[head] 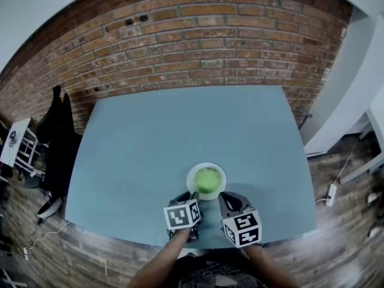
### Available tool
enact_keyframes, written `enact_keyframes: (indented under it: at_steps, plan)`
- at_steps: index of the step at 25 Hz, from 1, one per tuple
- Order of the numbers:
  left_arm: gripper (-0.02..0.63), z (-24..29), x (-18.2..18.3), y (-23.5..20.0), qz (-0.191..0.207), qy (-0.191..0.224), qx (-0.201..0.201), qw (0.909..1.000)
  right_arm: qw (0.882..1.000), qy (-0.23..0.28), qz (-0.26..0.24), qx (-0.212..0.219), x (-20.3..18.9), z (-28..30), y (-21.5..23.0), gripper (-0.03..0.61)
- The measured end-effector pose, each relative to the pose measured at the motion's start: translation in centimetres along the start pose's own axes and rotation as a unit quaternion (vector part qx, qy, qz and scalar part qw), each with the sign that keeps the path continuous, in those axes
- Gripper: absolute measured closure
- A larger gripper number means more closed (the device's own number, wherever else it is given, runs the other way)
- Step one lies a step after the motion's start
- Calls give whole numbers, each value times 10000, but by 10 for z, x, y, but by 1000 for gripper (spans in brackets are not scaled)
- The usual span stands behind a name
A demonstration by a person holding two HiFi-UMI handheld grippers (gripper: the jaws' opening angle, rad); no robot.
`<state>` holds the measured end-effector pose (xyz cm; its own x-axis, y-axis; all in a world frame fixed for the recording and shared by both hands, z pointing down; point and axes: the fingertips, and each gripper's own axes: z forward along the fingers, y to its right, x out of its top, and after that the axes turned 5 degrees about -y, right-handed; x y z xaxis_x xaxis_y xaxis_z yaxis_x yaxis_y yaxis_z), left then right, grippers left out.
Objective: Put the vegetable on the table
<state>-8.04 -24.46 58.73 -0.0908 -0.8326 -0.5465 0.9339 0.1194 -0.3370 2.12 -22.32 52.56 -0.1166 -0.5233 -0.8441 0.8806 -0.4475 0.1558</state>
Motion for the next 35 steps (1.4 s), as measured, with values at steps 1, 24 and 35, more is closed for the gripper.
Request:
enact_keyframes:
  at_steps: [1, 24, 35]
  plan:
    - [506, -3, 1, 3, 26, 40, -103, 9999, 10000, 14, 51, -4, 1, -1, -1, 571]
    - [606, -89, 14, 43, 874, 1182, -1224, 9815, 9995, 226, 162, -128, 14, -24, -55, 571]
    - [614, -112, -3, 52, 1026, 1265, -1450, 9759, 9989, 411, 191, -151, 18, -39, -77, 571]
